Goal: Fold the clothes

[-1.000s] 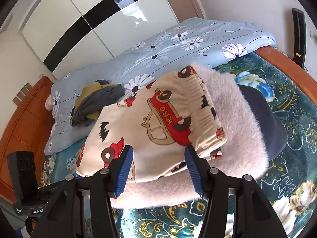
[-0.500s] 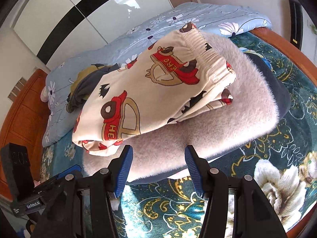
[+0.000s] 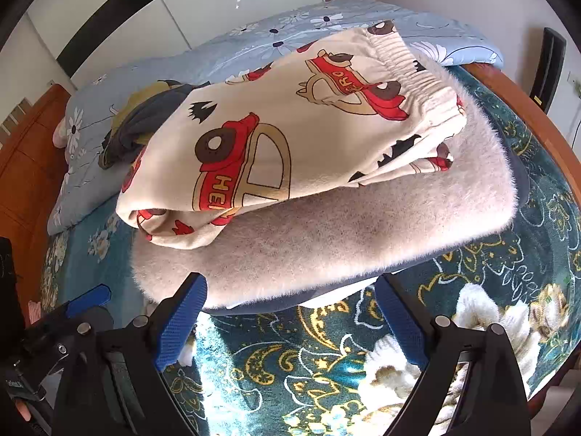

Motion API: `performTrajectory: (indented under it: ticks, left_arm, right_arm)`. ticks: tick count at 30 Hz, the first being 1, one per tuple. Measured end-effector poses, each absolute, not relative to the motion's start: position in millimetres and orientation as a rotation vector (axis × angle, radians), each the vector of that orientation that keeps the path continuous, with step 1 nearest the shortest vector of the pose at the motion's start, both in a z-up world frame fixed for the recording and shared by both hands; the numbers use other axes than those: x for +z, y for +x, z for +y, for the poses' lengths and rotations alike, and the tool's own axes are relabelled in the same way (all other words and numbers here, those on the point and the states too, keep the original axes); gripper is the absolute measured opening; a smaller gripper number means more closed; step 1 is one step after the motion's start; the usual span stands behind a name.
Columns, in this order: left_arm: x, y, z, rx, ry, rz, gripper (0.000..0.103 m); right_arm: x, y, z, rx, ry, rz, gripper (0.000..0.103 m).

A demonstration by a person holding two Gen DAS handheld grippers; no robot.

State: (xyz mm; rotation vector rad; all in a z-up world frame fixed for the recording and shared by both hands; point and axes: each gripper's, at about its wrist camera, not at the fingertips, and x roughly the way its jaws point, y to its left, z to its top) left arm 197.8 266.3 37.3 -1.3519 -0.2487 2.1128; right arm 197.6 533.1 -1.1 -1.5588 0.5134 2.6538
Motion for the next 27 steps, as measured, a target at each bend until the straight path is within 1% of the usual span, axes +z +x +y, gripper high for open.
performTrajectory:
  ticks: [4,10,13,19,27]
  left_arm:
    - [39.5,200.8,263.6,2.146,-1.330,-0.253,0.103]
    - [47.4,210.1,266.1,2.234,-1.260,-0.162,0.103]
    - [47.4,213.8,267.9,2.226,-1.265,-0.163,0.103]
    - [45.4,221.8,272.5,2.218,-1.255,-0.113,0.103]
    - [45.3,228.8,272.0,2.225,-1.239,-0.104,0.103]
  right_arm:
    - [0.8,200.0,526.5,2.648,-1.549,0.489,0.103]
    - [7.4,201.9,524.1,2.631,-1.503,0.396,0.103]
    - [9.0,203.5,523.4,2.624,-1.487,0.360,0.103]
    - [11.7,205.1,518.0,2.630,-1.472,0.324,0.103]
    - [7.4,207.8,510.7,2.627,-1.482,0.305,0.103]
